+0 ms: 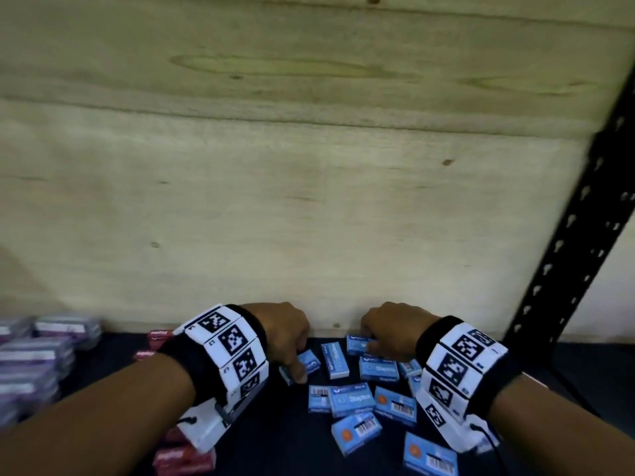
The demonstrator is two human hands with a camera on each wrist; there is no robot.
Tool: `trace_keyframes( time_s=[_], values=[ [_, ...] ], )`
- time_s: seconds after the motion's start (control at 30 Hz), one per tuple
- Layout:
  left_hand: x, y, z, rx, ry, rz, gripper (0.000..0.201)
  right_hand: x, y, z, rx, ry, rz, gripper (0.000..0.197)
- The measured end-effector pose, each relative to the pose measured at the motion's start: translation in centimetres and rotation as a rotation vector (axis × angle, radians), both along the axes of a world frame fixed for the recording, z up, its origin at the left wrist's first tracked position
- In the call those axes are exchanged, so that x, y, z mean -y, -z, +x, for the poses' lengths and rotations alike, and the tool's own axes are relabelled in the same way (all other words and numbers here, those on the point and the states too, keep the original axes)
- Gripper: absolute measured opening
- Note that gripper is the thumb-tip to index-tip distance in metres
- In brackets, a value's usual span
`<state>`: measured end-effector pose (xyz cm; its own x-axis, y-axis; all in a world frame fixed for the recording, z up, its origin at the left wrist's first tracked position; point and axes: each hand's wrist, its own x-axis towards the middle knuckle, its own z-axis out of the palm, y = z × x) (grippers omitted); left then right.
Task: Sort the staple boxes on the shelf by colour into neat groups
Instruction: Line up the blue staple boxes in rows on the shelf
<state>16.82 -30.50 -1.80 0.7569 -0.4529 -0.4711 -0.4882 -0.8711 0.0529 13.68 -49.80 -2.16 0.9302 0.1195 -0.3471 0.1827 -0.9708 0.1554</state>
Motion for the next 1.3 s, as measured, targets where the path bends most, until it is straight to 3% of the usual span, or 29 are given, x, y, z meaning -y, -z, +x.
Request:
trace_keyframes(
  time_s=[0.3, 0.53, 0.67, 0.87, 0.97, 1.1, 1.2, 1.3],
  values=[
    [0.2, -0.4, -0.7, 0.008, 0.089, -0.055, 0.062, -0.8, -0.8, -0.5, -0.001, -0.014, 0.000, 0.035],
    [-0.9, -0.8, -0.4, -0.010, 0.060, -0.096, 0.047, -0.7, -0.6, -0.8, 0.039, -0.074, 0.048, 0.027],
    [-1.9, -1.5, 0.4, -0.057, -0.027, -0.219, 0.033, -0.9, -0.5, -0.7, 0.127, -0.060, 0.082, 0.024],
    [-2.6, -1.5, 1.0, 0.006, -0.091, -0.390, 0.022, -1.7, -0.3, -0.2, 0.178, -0.027, 0.053, 0.024],
    [-2.6, -1.2, 0.8, 0.042, -0.039, -0.297, 0.019, -1.9, -0.5, -0.4, 0.203, -0.042, -0.018, 0.025],
    [-2.5, -1.6, 0.6, 0.139, 0.026, -0.075, 0.030, -2.5, -0.9, -0.6, 0.263, -0.129, 0.004, 0.028],
    [-2.4, -1.6, 0.3, 0.168, 0.026, 0.037, 0.033, -3.1, -1.2, -0.3, 0.129, -0.229, 0.127, 0.038],
    [-2.4, -1.3, 0.2, 0.202, 0.029, 0.064, 0.033, -3.5, -1.0, 0.0, 0.036, -0.284, 0.100, 0.051]
  ],
)
